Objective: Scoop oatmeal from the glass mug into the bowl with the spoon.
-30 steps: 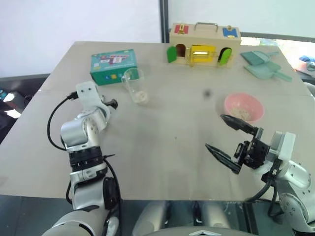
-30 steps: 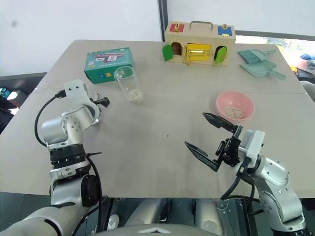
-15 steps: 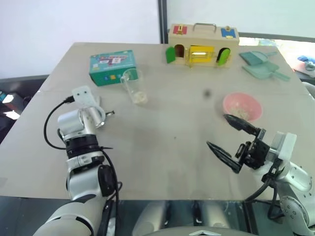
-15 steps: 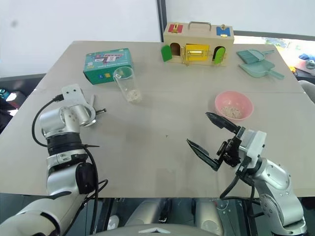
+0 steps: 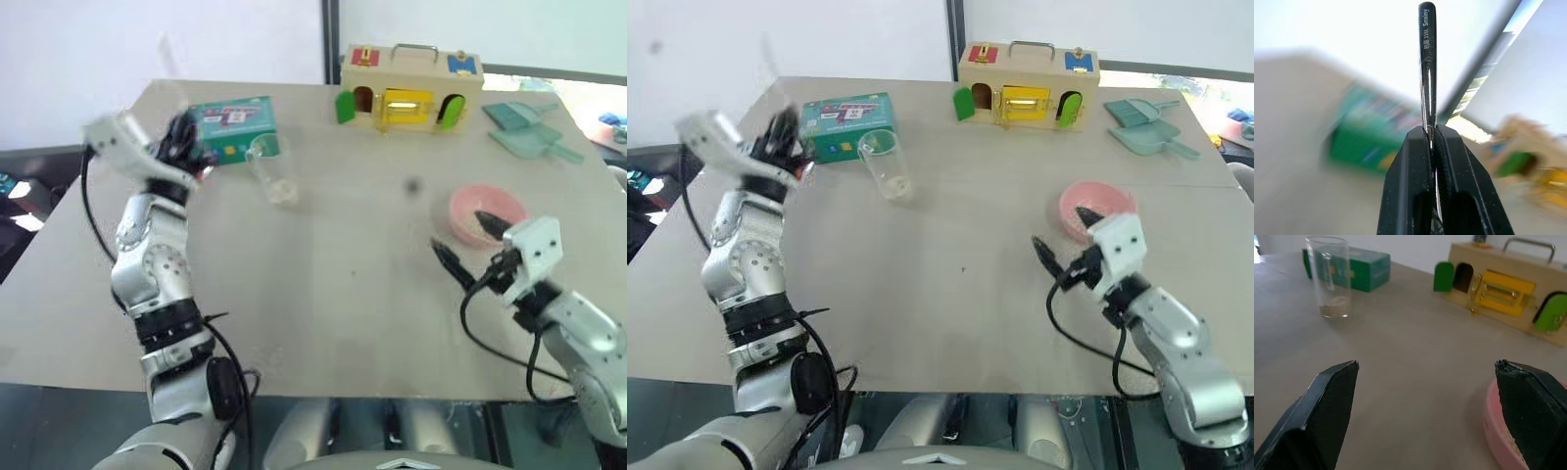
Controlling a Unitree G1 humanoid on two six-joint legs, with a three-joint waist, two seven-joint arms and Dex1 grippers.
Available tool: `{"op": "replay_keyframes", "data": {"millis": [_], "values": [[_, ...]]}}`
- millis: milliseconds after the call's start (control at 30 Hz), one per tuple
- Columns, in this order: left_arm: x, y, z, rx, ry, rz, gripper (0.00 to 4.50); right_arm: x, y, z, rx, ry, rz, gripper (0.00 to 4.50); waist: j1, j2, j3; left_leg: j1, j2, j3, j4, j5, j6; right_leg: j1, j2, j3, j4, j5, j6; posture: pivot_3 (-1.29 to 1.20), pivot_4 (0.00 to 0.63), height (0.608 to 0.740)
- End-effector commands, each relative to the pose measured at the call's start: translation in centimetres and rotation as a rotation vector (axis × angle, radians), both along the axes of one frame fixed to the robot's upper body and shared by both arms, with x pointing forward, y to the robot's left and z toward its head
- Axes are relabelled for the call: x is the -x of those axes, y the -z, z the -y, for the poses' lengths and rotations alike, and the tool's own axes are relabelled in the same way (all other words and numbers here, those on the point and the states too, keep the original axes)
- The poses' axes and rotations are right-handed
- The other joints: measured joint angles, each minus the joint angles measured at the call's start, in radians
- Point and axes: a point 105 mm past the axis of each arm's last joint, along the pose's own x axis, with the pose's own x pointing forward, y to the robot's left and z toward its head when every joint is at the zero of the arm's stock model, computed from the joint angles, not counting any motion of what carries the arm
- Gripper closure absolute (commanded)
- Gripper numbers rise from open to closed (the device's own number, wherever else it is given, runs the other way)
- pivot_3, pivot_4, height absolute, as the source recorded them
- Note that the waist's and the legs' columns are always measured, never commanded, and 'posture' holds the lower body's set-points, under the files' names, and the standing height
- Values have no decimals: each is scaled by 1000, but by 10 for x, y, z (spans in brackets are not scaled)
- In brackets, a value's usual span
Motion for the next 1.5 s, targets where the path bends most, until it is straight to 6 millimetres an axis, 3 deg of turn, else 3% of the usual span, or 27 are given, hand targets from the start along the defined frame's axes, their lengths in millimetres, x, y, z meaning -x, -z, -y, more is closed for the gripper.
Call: {"op": "replay_keyframes", "data": {"millis": [33,133,233,400,600,700,800,1033,1500], "values": [[43,-6,81,-263,347,212,4455,4,-28,-12,-149,-82,-32,0,-2,2,-1,1,0,0,-1,0,1,1,0,0,-1,0,0,0,150,740],[57,16,107,-362,514,221,4455,6,-44,-30,-257,-186,-79,0,-11,3,0,2,1,-1,-2,0,2,2,1,0,-2,0,0,0,150,740],[63,40,116,-473,627,217,4455,6,-61,-49,-337,-269,-101,0,-30,5,0,3,3,1,-4,2,6,1,3,2,-2,0,-1,0,150,740],[65,55,120,-559,717,241,4455,-4,-81,-68,-450,-309,-151,0,-27,5,0,2,3,0,-4,2,6,1,3,1,-3,0,-1,0,150,740],[64,60,124,-593,728,254,4455,1,-85,-86,-459,-392,-210,0,-19,5,0,-5,2,0,-2,1,8,-4,2,0,-5,0,0,0,150,740],[62,60,123,-603,704,256,4500,5,-86,-91,-448,-426,-221,756,-20,5,0,-7,2,0,-2,1,8,-6,2,0,-4,0,-1,0,150,740],[56,56,120,-574,676,249,4500,8,-85,-91,-433,-443,-229,2151,-21,5,0,-7,2,0,-2,2,8,-6,2,0,-4,0,-1,0,150,740],[46,46,117,-545,625,248,4500,9,-73,-82,-365,-412,-229,2151,-16,5,0,-7,2,0,-1,1,8,-6,2,0,-4,1,-1,0,150,740],[46,64,137,-766,595,325,4500,3,-84,-89,-406,-377,-177,2151,-13,5,0,-7,2,0,-1,2,8,-6,2,0,-3,1,-1,0,150,740]]}}
